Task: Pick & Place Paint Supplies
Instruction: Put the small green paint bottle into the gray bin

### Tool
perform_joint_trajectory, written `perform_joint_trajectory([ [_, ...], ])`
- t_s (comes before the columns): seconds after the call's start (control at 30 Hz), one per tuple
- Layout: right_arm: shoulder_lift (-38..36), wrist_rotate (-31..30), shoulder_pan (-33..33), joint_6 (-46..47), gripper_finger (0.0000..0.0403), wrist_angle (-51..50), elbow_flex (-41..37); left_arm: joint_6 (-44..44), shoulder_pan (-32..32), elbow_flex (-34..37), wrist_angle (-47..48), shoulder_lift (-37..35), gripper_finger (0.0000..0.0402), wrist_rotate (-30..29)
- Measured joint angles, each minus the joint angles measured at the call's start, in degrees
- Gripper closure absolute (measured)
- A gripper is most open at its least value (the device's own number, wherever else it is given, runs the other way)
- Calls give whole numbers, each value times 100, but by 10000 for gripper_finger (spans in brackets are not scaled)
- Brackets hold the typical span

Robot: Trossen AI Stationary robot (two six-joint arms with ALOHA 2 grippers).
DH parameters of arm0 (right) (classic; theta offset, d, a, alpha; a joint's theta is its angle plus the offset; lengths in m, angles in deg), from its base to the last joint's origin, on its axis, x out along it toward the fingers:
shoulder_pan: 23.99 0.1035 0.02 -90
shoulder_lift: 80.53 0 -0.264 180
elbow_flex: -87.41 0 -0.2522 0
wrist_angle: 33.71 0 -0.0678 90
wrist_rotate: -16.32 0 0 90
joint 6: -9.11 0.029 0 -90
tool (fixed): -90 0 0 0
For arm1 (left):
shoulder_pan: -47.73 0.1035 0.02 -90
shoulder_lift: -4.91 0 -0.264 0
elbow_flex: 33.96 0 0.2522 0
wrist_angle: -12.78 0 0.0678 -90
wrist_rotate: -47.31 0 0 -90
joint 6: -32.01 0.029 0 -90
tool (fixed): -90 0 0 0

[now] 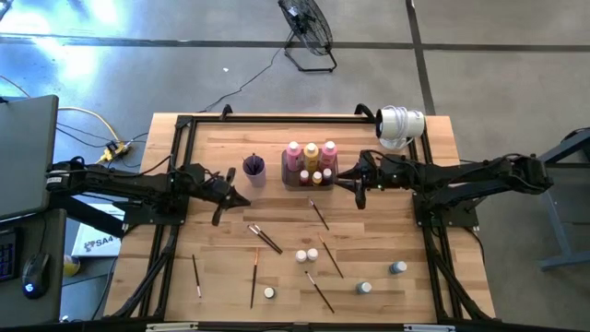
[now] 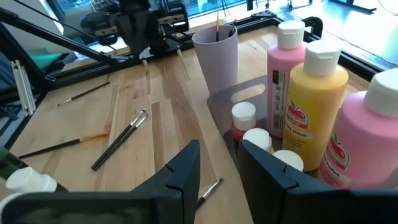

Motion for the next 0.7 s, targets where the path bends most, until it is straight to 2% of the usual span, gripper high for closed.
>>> perform_joint_trajectory([
  [0.23, 0, 0, 0, 9, 302, 21, 0, 328, -4, 0, -754, -2, 402, 1426],
  [0.33, 0, 0, 0, 135, 302, 21, 0, 337, -40, 0, -696, -3, 402, 1583],
  [0.43, -2, 43, 0, 146, 302, 21, 0, 335, -346, 70, -648, -4, 402, 1309],
  [0.57, 0, 25, 0, 144, 302, 23, 0, 326, -1047, 122, -644, -2, 402, 488],
  [0.7, 0, 20, 0, 138, 302, 23, 0, 384, -1802, 122, -644, -2, 402, -72],
])
